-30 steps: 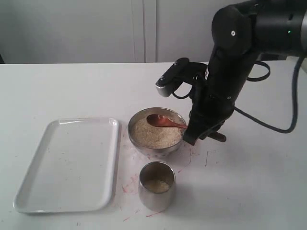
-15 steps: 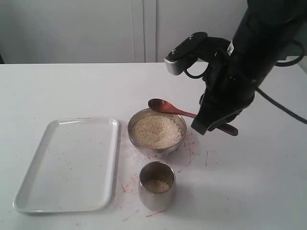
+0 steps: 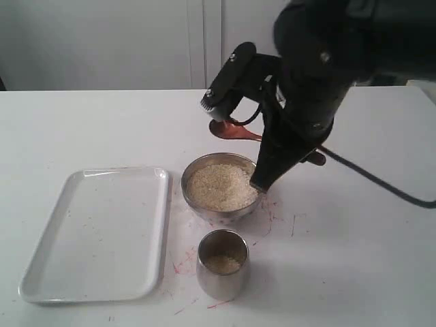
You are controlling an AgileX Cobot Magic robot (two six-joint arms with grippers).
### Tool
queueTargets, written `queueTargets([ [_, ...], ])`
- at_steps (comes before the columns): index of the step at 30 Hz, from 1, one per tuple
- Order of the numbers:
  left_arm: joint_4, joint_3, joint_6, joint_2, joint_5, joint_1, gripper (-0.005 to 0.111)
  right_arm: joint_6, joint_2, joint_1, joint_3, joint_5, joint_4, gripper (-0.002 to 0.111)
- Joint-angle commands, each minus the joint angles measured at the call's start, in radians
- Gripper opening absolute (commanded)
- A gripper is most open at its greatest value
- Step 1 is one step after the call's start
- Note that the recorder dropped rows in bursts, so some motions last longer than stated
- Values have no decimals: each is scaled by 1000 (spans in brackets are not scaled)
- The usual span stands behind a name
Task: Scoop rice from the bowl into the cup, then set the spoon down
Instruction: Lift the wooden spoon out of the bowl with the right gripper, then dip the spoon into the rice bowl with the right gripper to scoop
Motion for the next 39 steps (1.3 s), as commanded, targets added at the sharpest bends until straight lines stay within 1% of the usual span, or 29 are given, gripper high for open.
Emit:
queueTargets([
  [1, -5, -7, -5, -1, -3, -6, 14, 150, 83, 78, 3, 66, -273, 0],
  [4, -5, -7, -5, -1, -3, -6, 14, 150, 137, 104, 3, 76, -323, 0],
  [8, -5, -7, -5, -1, -3, -6, 14, 150, 182, 108, 12, 76, -353, 0],
  [15, -5, -7, -5, -1, -3, -6, 14, 160, 184, 108, 151, 27, -469, 0],
  [21, -5, -7, -5, -1, -3, -6, 14, 353, 150, 131, 267, -109, -616, 0],
  [25, -5, -7, -5, -1, -3, -6, 14, 373, 146, 143, 312, -140, -677, 0],
  [28, -5, -7, -5, -1, -3, -6, 14, 468, 149, 143, 341, -142, -802, 0],
  [31, -5, -7, -5, -1, -3, -6, 14, 491, 149, 143, 364, -144, -875, 0],
  [39, -5, -7, -5, -1, -3, -6, 14, 487, 151, 143, 384, -173, -913, 0],
])
